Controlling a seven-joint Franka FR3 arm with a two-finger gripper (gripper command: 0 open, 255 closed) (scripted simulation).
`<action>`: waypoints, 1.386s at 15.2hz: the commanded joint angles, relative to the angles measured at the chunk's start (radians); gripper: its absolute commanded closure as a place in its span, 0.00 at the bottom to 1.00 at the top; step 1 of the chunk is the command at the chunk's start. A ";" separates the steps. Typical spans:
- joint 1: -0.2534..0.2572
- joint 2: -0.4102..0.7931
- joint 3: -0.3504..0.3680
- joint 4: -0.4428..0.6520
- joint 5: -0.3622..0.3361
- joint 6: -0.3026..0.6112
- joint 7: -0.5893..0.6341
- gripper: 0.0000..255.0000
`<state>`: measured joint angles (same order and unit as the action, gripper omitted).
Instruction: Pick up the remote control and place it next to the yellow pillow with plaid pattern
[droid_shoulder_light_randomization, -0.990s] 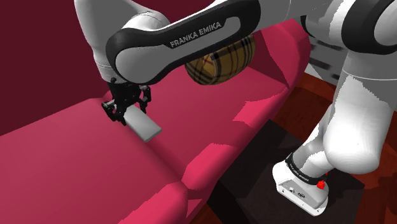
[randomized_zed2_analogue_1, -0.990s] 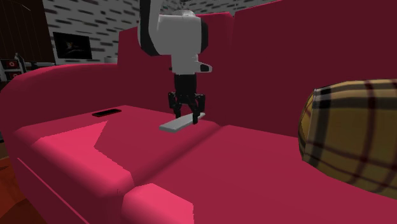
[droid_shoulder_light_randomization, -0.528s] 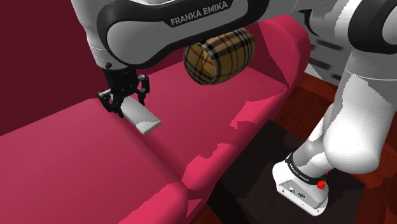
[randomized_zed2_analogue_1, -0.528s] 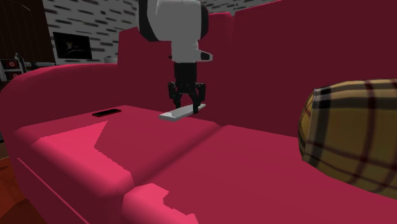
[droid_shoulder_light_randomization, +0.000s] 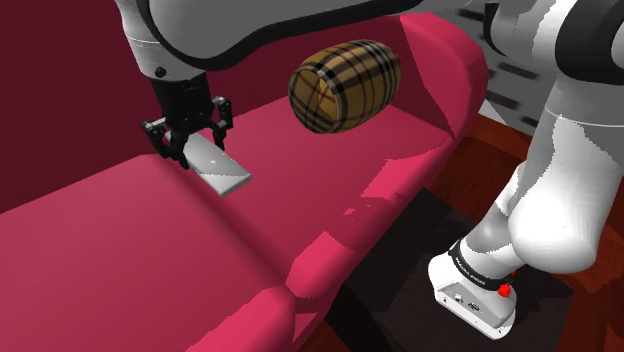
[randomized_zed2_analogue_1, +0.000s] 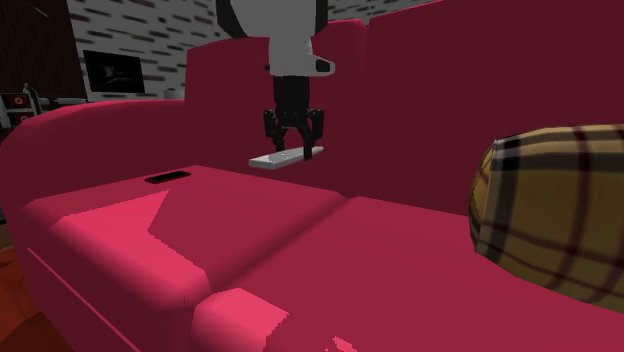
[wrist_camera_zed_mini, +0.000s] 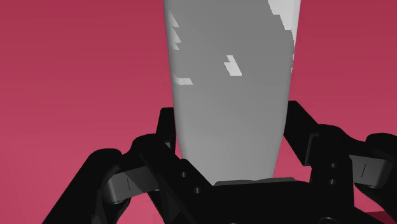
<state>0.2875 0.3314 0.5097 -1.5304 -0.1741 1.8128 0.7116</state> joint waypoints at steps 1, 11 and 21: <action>0.003 -0.003 0.002 0.024 0.002 -0.027 0.000 1.00; 0.019 0.006 0.006 0.172 0.000 -0.166 -0.004 1.00; 0.056 0.052 0.007 0.376 -0.022 -0.325 -0.004 1.00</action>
<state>0.3400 0.3797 0.5168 -1.1766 -0.1937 1.5054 0.7087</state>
